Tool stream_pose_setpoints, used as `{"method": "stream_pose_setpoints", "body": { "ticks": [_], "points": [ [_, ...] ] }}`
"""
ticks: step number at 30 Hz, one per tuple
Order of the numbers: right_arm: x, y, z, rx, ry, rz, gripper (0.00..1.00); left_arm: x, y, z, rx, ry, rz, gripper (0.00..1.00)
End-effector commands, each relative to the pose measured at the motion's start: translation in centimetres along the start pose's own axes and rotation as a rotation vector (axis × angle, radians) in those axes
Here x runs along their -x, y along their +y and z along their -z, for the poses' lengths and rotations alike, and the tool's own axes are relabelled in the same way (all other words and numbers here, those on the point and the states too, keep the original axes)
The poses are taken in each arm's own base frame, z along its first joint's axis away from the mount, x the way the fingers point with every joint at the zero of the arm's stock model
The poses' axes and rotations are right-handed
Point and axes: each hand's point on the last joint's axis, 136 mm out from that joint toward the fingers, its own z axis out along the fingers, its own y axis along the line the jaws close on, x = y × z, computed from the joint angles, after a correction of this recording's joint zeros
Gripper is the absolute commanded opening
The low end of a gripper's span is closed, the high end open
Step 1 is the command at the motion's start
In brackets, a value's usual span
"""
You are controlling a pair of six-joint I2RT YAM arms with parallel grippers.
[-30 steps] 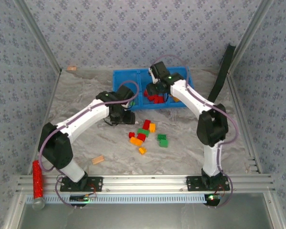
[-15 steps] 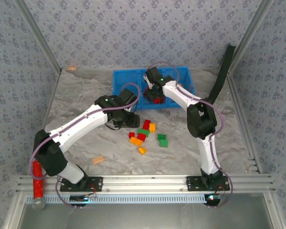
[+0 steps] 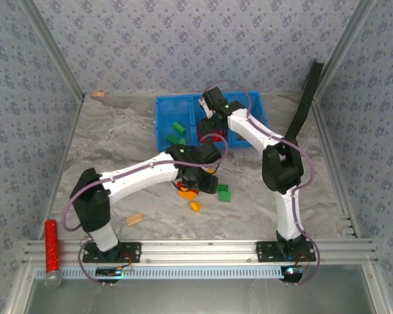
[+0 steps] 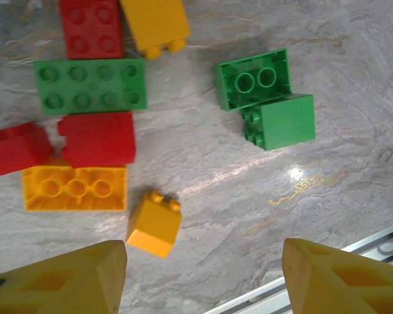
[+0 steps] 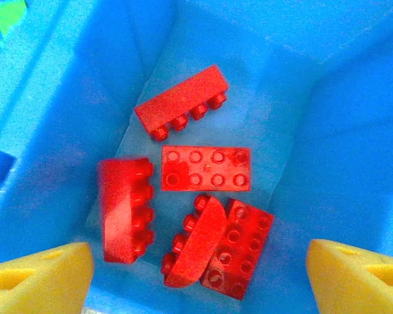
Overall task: Sort the legos into containers by color
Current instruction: Pick up the lego from the middle-left of the table.
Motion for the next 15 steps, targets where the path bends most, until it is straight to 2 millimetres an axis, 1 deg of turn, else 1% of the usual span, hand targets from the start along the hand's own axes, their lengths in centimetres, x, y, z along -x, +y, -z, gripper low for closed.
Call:
{"method": "stream_pose_setpoints", "body": {
  "ticks": [1, 5, 8, 11, 15],
  "points": [
    [1.2, -0.6, 3.7, 0.021, -0.053, -0.022, 0.88, 1.4, -2.2, 0.1, -0.030, -0.049, -0.001, 0.65],
    [2.0, -0.9, 6.3, 0.038, -0.097, -0.041, 0.87, 1.9, -3.5, -0.7, -0.028, -0.060, -0.015, 0.65],
    [2.1, -1.9, 8.9, 0.024, -0.122, -0.064, 0.85, 1.9, -4.7, -1.6, -0.020, -0.036, -0.040, 0.65],
    [1.5, -3.5, 11.5, 0.018, -0.133, -0.097, 0.85, 1.7, -6.0, -2.8, -0.007, -0.013, -0.073, 0.66],
    [-0.1, -5.8, 14.6, 0.003, -0.154, -0.165, 0.88, 1.0, -6.6, -4.7, 0.023, 0.043, -0.089, 0.66]
  ]
}}
